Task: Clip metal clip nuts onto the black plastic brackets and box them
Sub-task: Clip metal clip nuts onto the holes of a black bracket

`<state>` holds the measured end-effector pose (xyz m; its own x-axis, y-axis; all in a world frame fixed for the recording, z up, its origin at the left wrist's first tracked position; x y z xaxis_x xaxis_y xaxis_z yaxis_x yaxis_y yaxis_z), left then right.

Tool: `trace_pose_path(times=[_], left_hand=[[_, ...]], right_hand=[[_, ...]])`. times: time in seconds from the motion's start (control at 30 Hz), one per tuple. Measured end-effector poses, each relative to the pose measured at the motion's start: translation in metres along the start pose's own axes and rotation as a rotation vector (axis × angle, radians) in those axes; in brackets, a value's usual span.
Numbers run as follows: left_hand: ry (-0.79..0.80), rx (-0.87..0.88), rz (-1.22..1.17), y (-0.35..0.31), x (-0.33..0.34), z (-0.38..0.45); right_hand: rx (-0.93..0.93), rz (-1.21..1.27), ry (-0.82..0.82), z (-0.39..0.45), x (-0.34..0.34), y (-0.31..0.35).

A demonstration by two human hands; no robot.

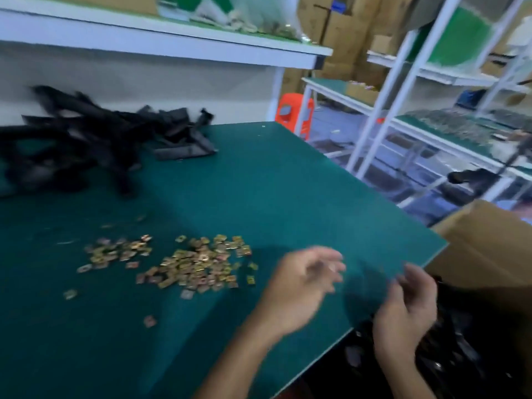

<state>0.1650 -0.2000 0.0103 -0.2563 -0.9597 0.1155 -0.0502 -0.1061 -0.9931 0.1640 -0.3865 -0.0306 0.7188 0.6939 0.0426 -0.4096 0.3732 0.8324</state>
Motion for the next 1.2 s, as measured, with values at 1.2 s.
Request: trace_pose_path(times=[1.2], left_hand=[[-0.933,0.216,0.255,0.006,-0.239,-0.069]], right_hand=[[0.284,0.417,1.396,-0.121,0.296,0.133]])
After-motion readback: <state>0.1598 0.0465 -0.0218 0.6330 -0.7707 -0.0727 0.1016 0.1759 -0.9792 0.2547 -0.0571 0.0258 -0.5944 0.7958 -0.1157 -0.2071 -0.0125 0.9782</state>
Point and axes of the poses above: each hand's wrist, its own z-axis towards the middle knuckle, its own x-axis out of the palm, y = z × x, the point moved 1 cm from there along z, towards the middle knuckle, and after that the axes turned 5 degrees about -x, right-handed, at the moved point
